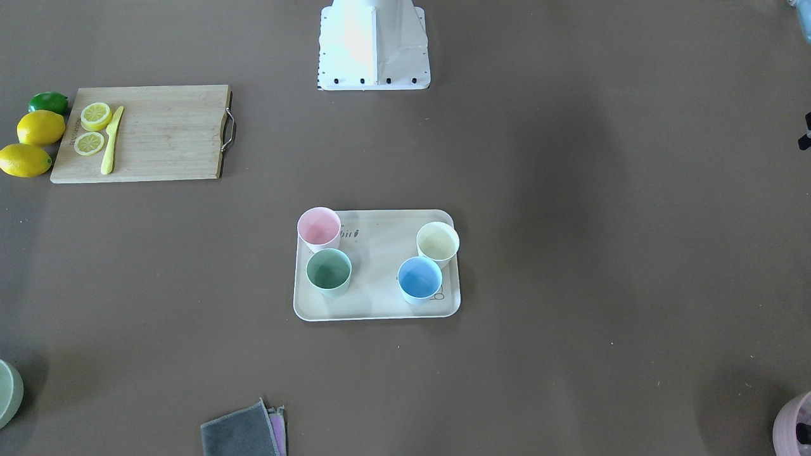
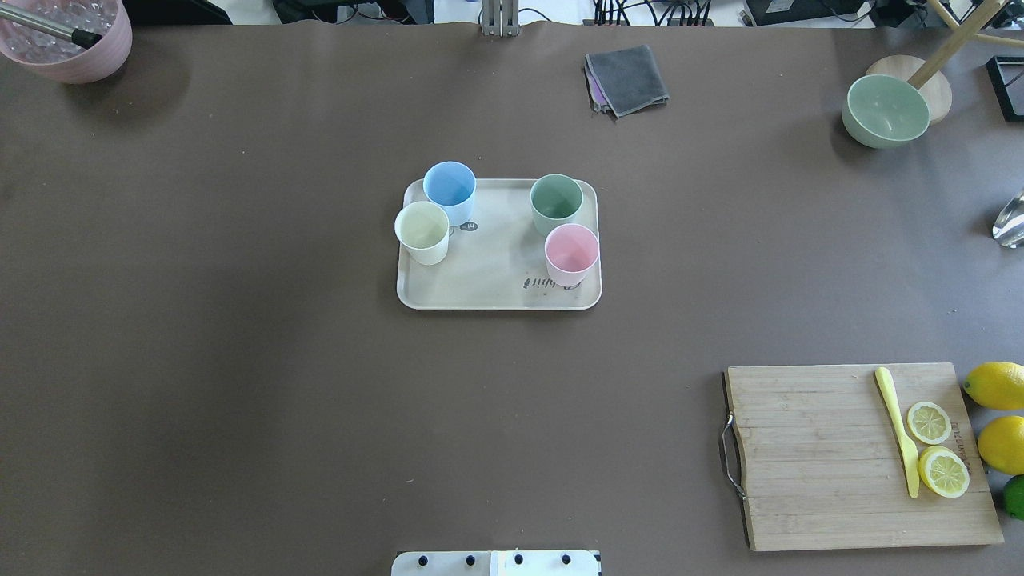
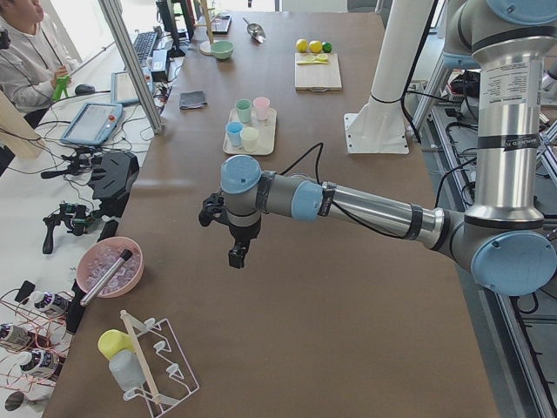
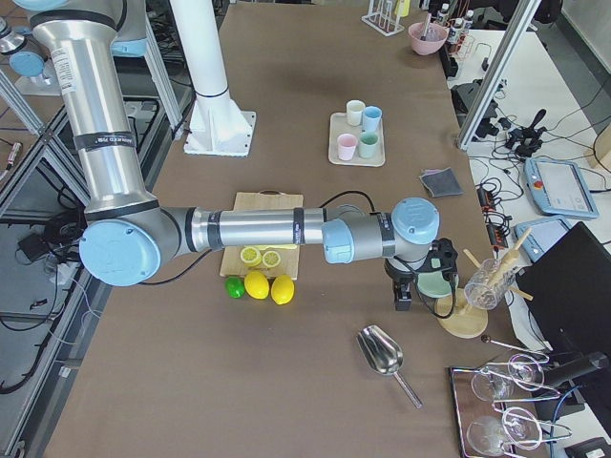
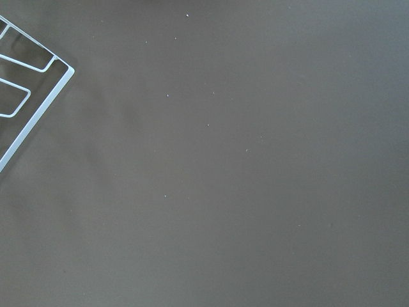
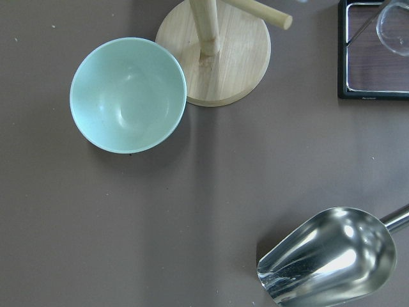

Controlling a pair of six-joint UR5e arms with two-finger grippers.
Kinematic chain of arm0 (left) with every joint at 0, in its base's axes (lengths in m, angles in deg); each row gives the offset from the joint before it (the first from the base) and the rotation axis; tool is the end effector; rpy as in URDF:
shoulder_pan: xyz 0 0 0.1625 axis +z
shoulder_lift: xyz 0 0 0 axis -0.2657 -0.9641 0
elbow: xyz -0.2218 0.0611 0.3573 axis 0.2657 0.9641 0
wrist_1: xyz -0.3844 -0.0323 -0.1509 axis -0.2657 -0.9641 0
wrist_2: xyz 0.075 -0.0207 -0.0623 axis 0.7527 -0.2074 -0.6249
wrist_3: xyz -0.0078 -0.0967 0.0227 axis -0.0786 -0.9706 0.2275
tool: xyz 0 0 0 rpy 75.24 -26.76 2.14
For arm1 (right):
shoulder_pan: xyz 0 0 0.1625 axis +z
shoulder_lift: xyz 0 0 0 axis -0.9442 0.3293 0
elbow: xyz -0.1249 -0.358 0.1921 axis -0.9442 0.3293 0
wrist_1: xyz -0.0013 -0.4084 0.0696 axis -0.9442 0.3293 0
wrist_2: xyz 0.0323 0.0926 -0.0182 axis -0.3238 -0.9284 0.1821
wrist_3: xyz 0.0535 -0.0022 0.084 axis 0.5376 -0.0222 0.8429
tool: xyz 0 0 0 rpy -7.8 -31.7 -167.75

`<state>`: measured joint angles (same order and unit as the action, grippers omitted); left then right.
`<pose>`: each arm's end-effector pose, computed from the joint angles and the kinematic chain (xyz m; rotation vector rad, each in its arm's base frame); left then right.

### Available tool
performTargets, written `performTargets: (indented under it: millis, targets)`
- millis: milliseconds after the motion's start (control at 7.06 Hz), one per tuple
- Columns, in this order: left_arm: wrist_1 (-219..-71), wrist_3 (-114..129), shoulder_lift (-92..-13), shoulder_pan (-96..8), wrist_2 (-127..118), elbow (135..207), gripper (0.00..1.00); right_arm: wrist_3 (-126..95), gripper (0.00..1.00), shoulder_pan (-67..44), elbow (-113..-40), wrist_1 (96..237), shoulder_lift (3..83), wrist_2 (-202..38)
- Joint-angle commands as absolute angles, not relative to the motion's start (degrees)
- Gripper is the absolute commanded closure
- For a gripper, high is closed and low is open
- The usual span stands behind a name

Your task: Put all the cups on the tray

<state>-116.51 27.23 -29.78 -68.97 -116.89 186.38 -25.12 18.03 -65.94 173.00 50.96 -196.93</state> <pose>-0.0178 -0.4750 0.5459 0.1825 0.7659 0.2464 0.0470 -0.5927 0.5911 0.1282 -0.8446 0.0121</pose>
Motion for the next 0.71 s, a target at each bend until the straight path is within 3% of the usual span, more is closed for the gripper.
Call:
performTargets:
  millis: [0,567]
  targets:
    - [-116.8,27.2,-30.1,-69.2,-116.8,186.6,0.02,-25.0,0.00,17.9,-66.0,172.8,51.2,-196.6]
    - [-116.8,27.3,-30.1,-69.5,-117.4,188.8,0.02,-24.9,0.00,18.2,-66.8,172.7,51.3,-196.5]
